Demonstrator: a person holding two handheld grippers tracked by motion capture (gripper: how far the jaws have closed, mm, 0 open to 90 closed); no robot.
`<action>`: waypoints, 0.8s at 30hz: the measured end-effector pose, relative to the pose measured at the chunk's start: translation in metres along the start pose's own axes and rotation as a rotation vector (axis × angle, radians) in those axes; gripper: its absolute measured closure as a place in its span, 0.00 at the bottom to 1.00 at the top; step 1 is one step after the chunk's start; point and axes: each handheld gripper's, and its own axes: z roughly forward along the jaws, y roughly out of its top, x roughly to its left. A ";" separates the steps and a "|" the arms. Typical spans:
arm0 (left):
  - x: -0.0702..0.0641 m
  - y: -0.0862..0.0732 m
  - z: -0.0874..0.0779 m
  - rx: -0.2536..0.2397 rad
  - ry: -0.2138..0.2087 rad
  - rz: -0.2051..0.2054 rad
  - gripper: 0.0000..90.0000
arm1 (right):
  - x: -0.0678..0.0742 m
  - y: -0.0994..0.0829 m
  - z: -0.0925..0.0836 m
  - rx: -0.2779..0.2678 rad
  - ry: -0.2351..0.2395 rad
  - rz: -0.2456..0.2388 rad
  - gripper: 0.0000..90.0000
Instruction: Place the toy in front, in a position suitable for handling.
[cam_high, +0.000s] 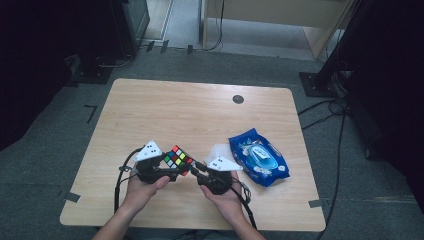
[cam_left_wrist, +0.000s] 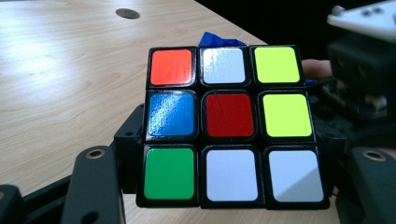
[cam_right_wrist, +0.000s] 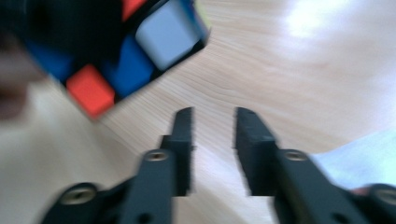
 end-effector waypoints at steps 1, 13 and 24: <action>-0.002 -0.001 0.001 0.003 0.003 0.016 0.38 | -0.002 0.001 -0.001 -0.007 0.037 0.044 0.88; -0.007 -0.002 0.003 0.003 -0.032 0.045 0.38 | -0.006 0.006 -0.011 -0.037 0.135 0.150 1.00; -0.007 -0.002 0.003 0.015 -0.063 0.058 0.38 | -0.005 0.009 -0.017 -0.067 0.108 0.095 1.00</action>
